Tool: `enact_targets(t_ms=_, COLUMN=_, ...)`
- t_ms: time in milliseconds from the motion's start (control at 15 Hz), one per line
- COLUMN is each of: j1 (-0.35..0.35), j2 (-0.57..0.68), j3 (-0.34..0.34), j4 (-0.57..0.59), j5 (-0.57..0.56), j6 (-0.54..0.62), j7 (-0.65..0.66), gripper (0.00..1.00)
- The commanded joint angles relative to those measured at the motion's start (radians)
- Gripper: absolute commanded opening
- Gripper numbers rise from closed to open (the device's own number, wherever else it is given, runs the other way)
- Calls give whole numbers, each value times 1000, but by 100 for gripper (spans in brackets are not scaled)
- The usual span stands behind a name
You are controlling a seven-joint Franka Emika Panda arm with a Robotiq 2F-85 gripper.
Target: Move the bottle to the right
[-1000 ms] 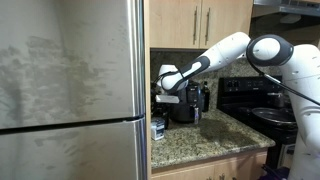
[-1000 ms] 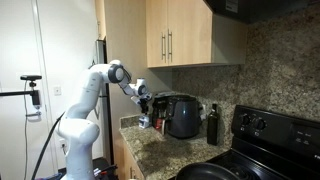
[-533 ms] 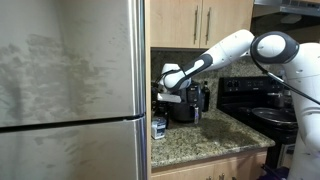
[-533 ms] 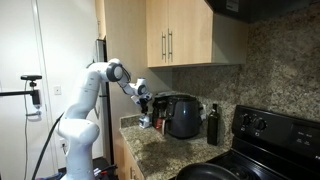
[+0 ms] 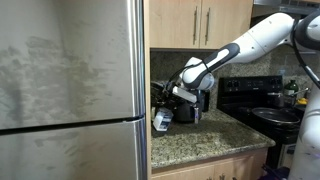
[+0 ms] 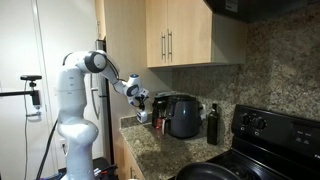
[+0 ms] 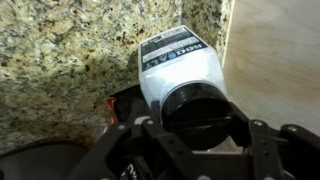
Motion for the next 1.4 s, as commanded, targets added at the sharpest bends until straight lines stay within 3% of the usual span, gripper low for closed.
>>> enact_targets(t_ms=0, j1=-74, j2=-248, j3=11, j4=-250, j5=-34, j6=48, j7=156, gripper=38)
enact_targets(t_ms=267, j1=-197, j2=-476, j3=46, j4=-436, j5=-88, j6=20, j7=340, gripper=38)
enact_targets(t_ms=333, j1=-153, j2=-334, j3=24, j4=-337, j5=-58, j6=18, j7=254, gripper=38)
enact_targets(t_ms=400, j1=-168, j2=-374, j3=27, j4=-370, j5=-61, j6=16, j7=261, gripper=63)
enact_targets(t_ms=600, j1=-163, j2=-364, j3=32, j4=-370, j5=-60, j6=16, j7=259, gripper=63)
enact_targets(t_ms=667, j1=-161, j2=-353, j3=33, j4=-366, j5=-60, j6=16, j7=259, gripper=38)
enact_targets(t_ms=933, j1=-286, j2=-504, j3=18, j4=-437, j5=-99, j6=-103, j7=388, gripper=38)
enact_targets(t_ms=1333, j1=-479, j2=-755, j3=-71, j4=-469, j5=-165, j6=-439, j7=516, gripper=38)
